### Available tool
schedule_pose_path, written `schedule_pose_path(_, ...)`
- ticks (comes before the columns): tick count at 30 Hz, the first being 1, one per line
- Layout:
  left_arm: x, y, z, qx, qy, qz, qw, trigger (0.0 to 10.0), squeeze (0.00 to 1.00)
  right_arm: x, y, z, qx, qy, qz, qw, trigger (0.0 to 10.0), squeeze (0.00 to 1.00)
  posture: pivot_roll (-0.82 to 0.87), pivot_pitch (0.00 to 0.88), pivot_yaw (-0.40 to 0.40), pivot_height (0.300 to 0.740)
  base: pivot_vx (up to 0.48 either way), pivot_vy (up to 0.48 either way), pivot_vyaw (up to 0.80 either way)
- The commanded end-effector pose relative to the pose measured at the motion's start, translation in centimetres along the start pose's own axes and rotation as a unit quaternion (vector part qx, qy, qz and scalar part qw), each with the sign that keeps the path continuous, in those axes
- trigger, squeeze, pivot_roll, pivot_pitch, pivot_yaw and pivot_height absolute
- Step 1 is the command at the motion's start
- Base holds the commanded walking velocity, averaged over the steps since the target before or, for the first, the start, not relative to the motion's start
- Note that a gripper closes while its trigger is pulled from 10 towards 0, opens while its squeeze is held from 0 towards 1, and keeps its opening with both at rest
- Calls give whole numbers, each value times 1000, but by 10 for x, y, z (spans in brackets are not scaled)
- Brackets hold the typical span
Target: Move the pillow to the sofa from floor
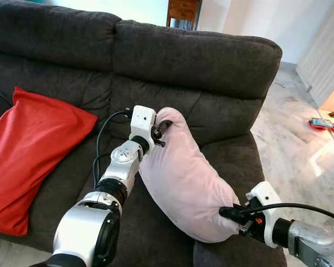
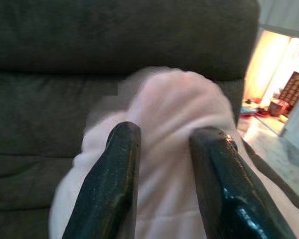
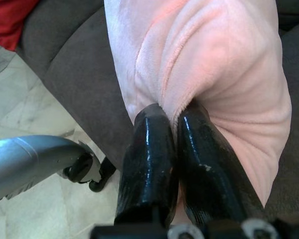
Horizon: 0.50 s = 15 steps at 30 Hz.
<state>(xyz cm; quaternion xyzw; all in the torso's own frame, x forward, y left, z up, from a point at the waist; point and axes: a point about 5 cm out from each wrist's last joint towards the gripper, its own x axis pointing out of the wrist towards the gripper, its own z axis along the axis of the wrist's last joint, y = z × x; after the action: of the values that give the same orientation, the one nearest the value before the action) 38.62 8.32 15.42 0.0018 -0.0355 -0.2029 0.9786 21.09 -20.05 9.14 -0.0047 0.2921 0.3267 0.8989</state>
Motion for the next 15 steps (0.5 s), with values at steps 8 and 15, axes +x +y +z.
schedule_pose_path(8, -3, 16, 12, 29, -40, 58, 997, 10000, 0, -1, -23, -15, 42, 28, -85, 995, 10000, 0, -14, 0, -120, 740, 0, 0, 0)
schedule_pose_path(15, -11, 26, 8, 43, -49, 86, 994, 10000, 0, -2, -52, 16, 82, -48, -218, 971, 10000, 0, -22, 0, -118, 740, 0, 0, 0)
